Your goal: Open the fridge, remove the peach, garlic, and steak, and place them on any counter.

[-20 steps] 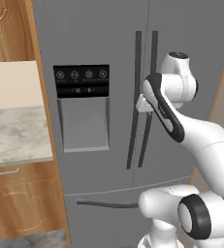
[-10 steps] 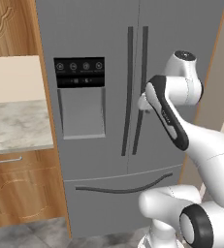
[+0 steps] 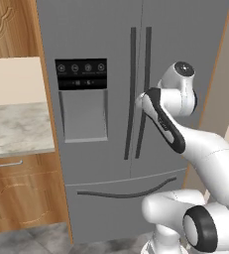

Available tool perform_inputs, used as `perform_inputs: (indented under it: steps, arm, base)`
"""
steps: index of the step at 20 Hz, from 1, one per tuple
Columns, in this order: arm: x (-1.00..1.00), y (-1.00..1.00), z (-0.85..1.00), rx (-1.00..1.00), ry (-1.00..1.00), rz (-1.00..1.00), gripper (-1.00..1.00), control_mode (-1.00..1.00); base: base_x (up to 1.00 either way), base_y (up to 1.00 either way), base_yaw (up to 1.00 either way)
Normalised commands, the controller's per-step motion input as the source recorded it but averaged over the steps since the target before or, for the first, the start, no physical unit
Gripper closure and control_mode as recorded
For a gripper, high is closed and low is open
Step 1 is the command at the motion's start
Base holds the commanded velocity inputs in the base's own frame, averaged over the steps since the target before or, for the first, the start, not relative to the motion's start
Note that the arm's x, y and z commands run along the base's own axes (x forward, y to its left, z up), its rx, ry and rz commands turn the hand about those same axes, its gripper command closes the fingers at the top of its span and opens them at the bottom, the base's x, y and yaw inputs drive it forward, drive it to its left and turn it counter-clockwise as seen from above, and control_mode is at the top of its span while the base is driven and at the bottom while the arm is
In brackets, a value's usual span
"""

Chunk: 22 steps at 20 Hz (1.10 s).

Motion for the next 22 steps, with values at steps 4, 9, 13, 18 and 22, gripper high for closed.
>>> perform_inputs:
  steps: [4, 9, 13, 18, 22]
  arm:
    - [0.82, 0.00, 0.03, 0.00, -0.01, 0.00, -1.00, -1.00]
    - [0.67, 0.00, 0.00, 0.00, -0.05, 0.00, -1.00, -1.00]
    - [0.30, 0.00, 0.00, 0.00, -0.22, -0.01, -1.00, -1.00]
    - [0.32, 0.00, -0.05, 0.00, -0.21, -0.01, 1.00, -1.00]
    - [0.49, 0.00, -0.02, 0.00, -0.03, -0.03, 1.00, -1.00]
  base:
    - [0.00, 0.00, 0.00]
    - [0.00, 0.00, 0.00]
    - [0.00, 0.00, 0.00]
    - [0.00, 0.00, 0.00]
    - [0.00, 0.00, 0.00]
